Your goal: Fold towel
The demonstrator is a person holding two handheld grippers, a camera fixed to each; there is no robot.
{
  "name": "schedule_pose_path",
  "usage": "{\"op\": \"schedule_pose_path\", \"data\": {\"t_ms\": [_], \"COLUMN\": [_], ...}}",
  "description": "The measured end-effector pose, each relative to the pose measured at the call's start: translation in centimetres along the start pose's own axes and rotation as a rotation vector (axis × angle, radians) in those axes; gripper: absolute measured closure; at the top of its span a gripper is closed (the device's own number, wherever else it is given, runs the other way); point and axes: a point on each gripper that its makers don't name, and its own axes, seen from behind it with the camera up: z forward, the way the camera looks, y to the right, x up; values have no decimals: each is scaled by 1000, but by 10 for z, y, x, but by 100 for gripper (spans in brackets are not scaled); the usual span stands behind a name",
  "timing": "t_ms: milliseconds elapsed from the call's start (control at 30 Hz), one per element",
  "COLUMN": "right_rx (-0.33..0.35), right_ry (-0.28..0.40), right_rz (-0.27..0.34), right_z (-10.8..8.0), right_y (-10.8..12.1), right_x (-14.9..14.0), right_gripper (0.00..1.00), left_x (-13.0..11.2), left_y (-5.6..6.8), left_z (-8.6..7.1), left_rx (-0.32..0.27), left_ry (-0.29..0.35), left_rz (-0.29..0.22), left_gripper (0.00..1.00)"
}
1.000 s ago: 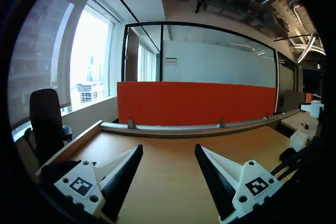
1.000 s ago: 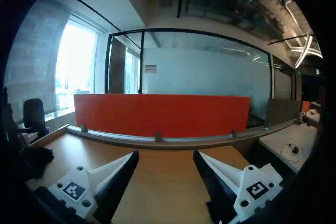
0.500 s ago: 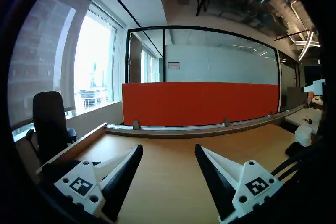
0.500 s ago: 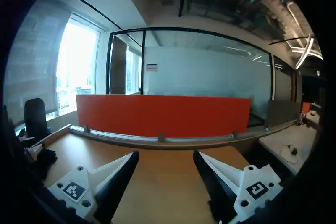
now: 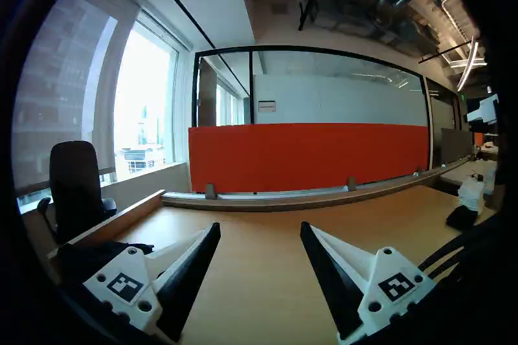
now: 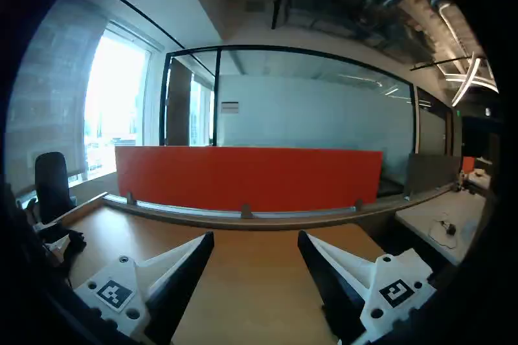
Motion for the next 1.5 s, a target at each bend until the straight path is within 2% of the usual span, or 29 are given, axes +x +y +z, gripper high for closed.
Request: {"op": "schedule_pose_path", "data": {"t_ms": [400, 900, 1267, 1500], "right_rx": [-24, -41, -39, -40], "right_ry": [12, 25, 21, 15], "right_rz": [-5, -5, -24, -21], "right_z": [2, 4, 2, 0], "right_y": [4, 7, 2, 1], "right_x": [-21, -43, -50, -54], "right_gripper": [0, 0, 0, 0], "left_x": [-45, -78, -88, -91], "left_y": [-2, -6, -11, -8], "left_z": [3, 3, 2, 4], "left_rx": [0, 2, 7, 2], "left_ry": [16, 34, 44, 36], "left_rz": [-14, -10, -21, -19], "left_gripper": [9, 9, 9, 9]}}
